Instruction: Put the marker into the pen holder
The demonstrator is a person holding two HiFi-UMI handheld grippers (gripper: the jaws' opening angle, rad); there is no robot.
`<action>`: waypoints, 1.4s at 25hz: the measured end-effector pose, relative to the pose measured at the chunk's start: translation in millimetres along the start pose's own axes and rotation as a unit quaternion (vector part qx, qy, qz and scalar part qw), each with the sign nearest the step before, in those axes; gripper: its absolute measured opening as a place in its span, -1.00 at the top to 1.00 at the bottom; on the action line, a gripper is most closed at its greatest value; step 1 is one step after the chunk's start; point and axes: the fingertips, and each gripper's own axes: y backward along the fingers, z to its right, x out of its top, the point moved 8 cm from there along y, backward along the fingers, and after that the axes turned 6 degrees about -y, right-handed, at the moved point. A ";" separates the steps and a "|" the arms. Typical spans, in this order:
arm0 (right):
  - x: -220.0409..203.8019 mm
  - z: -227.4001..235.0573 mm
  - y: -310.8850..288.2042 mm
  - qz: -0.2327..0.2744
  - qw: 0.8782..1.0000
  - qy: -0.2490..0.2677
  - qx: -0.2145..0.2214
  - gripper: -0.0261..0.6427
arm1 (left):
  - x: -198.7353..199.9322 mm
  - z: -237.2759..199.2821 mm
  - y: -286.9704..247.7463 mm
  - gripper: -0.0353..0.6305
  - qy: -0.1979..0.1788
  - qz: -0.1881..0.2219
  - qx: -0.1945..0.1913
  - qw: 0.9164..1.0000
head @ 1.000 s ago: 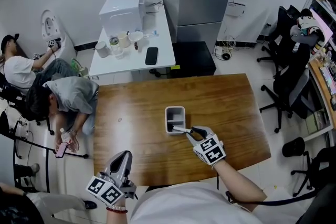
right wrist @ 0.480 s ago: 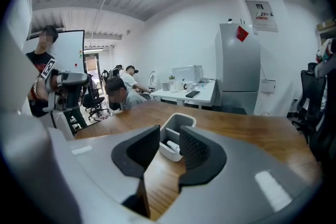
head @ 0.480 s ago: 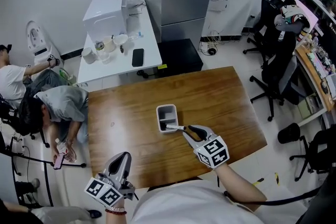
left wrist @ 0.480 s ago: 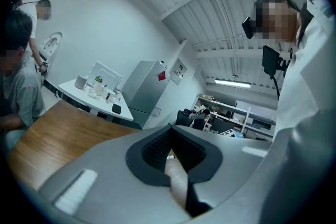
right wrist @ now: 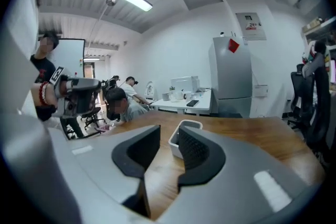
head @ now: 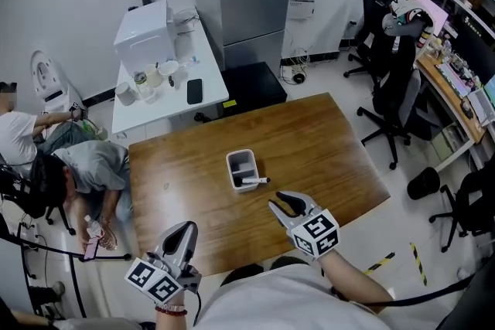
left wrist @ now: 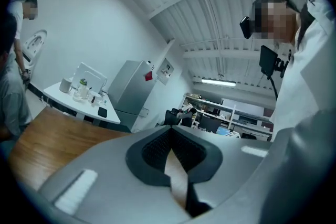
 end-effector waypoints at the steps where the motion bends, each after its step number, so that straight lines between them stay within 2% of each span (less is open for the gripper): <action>1: -3.1 -5.4 4.8 -0.002 1.000 0.012 0.009 0.63 | 2.3 8.0 3.9 0.89 -0.005 0.006 -0.003 1.000; 3: -5.2 -10.0 14.9 0.005 1.000 0.019 0.019 0.63 | 4.4 23.7 9.4 0.89 -0.022 0.013 -0.004 1.000; 6: -6.2 -13.9 31.6 0.025 0.999 0.004 0.031 0.63 | -2.4 47.3 19.3 0.89 -0.033 0.010 0.007 0.999; 13: -39.9 -33.2 109.6 0.019 0.997 0.009 0.071 0.63 | -41.5 126.7 38.9 0.89 0.000 0.018 0.031 0.999; 18: -72.2 -28.1 170.9 0.014 0.997 0.034 0.071 0.63 | -79.2 196.3 46.9 0.89 0.003 0.019 0.027 0.999; 22: -90.9 -32.5 207.4 0.024 0.996 0.019 0.081 0.64 | -100.6 229.7 70.3 0.89 0.005 0.019 0.050 0.999; 25: -109.5 -30.6 235.8 0.020 0.997 -0.002 0.072 0.64 | -108.1 245.3 84.0 0.89 0.006 0.009 0.066 0.998; 31: -131.8 -16.0 293.4 0.025 0.998 -0.037 0.035 0.64 | -107.2 276.8 91.7 0.89 -0.005 0.013 0.072 0.997; 35: -132.1 -15.6 325.8 0.052 0.997 -0.047 0.016 0.66 | -110.8 290.8 86.9 0.89 -0.012 0.008 0.051 0.999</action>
